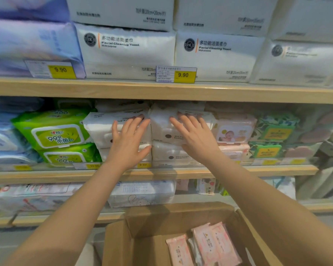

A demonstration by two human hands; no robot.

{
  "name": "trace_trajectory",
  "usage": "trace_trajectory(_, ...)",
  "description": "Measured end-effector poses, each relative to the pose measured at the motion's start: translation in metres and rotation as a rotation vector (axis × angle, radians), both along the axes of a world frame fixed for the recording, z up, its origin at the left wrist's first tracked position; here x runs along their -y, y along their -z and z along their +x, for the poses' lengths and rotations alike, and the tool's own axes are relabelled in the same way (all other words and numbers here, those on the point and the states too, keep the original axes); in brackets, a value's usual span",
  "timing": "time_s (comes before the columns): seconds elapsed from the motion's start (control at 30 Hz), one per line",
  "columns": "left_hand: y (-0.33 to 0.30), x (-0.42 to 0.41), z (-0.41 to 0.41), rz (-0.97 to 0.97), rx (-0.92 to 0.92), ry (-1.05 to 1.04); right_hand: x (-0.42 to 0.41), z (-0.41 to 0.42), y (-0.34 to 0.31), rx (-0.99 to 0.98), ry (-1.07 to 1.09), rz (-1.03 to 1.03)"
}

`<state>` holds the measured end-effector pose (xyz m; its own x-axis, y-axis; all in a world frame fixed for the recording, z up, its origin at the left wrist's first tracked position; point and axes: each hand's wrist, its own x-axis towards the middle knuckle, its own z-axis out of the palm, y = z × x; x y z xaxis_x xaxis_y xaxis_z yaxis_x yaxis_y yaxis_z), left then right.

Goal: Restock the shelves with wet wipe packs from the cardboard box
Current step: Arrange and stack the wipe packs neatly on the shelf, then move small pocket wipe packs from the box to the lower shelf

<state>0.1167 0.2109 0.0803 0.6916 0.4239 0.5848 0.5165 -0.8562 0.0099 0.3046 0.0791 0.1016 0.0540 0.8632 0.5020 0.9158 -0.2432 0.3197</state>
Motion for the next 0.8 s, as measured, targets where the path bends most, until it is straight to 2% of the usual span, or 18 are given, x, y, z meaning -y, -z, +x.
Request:
trace_trajectory(0.1, 0.015, 0.028, 0.000, -0.090, 0.119, 0.072, 0.030, -0.008, 0.005, -0.044, -0.082, 0.031)
trace_trajectory(0.17, 0.042, 0.055, -0.001, -0.141, 0.114, 0.144, 0.061, -0.008, 0.021, -0.065, -0.087, 0.033)
trace_trajectory(0.27, 0.093, 0.093, 0.001, -0.219, 0.011, 0.265, 0.107, 0.001, 0.056, -0.142, -0.036, -0.017)
trace_trajectory(0.43, 0.162, 0.128, 0.015, -0.334, -0.254, 0.306, 0.165, 0.013, 0.124, -0.319, 0.134, -0.129)
trace_trajectory(0.67, 0.244, 0.129, 0.026, -0.410, -0.501, 0.146, 0.209, 0.008, 0.245, -0.610, 0.335, -0.278)
trace_trajectory(0.8, 0.279, 0.126, 0.028, -0.383, -0.568, 0.064, 0.211, -0.001, 0.291, -0.738, 0.467, -0.384)
